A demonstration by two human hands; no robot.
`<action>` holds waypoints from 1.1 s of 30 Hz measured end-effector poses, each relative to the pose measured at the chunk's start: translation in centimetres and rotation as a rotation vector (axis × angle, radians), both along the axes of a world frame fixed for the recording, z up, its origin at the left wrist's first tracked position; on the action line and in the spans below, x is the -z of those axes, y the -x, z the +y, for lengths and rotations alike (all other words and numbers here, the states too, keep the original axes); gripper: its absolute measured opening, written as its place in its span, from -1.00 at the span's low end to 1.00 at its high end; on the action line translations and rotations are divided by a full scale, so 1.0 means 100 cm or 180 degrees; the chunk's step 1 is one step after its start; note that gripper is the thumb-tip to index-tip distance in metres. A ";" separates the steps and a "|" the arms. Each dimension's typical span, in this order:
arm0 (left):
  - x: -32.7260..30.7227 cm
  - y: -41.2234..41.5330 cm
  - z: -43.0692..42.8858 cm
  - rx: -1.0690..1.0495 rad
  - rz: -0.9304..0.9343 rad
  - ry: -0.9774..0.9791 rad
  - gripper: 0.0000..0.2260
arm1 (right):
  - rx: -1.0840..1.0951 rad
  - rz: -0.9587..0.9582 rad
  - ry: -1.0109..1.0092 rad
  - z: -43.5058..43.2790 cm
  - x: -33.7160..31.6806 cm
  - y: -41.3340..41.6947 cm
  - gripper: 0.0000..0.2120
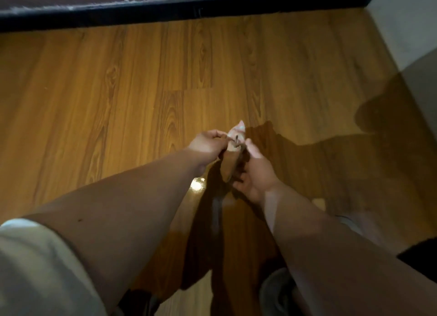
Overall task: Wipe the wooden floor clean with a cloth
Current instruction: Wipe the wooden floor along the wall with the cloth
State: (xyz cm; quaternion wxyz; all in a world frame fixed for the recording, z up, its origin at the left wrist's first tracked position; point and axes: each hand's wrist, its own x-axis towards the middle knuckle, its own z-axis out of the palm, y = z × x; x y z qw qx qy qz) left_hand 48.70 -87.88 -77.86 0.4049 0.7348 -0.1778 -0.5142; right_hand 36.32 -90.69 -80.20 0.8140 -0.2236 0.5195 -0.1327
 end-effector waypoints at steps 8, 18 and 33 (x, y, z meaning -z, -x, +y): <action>-0.034 0.070 0.034 -0.0380 0.0458 -0.0043 -0.88 | -0.0228 0.0065 0.0629 0.007 -0.037 0.092 -0.86; -0.015 0.027 0.073 -0.0091 -0.0609 -0.0475 -0.79 | -0.0088 0.1888 0.1579 0.009 -0.018 0.117 -0.75; 0.072 -0.015 -0.076 0.2007 -0.2163 -0.1216 -0.55 | -0.3749 0.2754 0.3792 -0.048 0.073 0.054 -0.33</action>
